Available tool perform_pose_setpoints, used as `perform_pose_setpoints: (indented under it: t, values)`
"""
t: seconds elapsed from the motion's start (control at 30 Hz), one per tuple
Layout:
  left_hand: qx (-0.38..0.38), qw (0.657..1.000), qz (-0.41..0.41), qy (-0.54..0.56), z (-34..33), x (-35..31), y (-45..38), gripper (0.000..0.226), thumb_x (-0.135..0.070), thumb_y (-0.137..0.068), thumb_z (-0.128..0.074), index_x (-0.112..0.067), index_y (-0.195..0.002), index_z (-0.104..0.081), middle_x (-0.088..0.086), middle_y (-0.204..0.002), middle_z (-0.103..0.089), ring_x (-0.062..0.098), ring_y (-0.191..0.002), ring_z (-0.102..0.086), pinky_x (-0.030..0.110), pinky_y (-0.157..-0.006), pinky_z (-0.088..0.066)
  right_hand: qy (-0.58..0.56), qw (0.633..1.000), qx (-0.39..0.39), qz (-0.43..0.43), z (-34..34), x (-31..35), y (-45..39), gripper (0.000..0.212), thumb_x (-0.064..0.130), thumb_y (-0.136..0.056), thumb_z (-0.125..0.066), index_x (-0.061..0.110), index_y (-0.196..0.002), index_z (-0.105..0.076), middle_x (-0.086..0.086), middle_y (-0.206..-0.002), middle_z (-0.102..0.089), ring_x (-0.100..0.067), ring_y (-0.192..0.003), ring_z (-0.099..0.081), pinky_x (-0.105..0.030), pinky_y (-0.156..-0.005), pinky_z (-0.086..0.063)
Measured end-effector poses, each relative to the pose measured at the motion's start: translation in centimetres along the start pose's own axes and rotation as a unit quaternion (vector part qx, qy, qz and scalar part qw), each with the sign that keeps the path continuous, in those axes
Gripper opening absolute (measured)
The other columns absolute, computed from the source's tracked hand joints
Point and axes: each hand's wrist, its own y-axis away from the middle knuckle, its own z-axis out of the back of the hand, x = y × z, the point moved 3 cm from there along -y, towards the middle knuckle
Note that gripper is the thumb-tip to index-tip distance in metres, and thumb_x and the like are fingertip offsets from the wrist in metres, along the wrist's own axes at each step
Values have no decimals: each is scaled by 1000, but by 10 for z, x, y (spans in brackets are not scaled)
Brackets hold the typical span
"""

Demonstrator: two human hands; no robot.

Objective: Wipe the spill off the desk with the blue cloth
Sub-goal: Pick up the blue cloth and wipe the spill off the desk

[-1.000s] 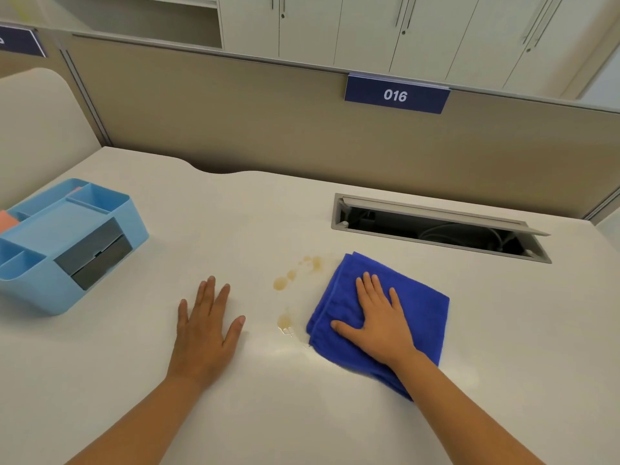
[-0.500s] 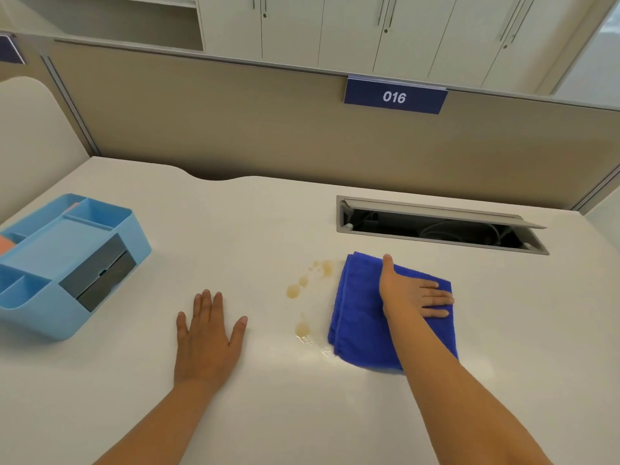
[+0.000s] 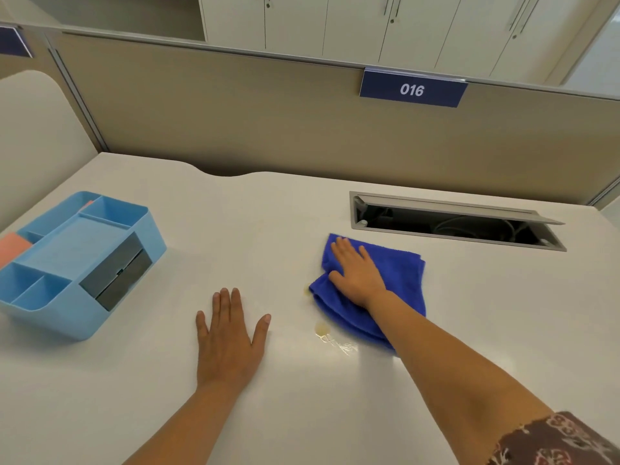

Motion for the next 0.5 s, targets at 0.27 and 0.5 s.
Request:
perform_pose_setpoints:
  t: [0.27,0.5]
  values:
    - [9,1000,0,14,3,-1,0,72,-55,-90,-15,-13,-148,-5,4,-159,-4,14,-146,4,40,-118,6,-9,994,-17,107,-20,-8,70,66,26,-92,-37,20,-149,-4,12,-154,9,-4,-145,7,-26,-116,13]
    - [17,1000,-2,20,5,-2,1,75,-58,-89,-18,-14,-148,-4,5,-159,-2,15,-146,7,40,-118,9,1,998,-30,-63,5,-37,9,62,30,-96,-31,14,-150,-4,-2,-160,2,-13,-146,3,-37,-120,5]
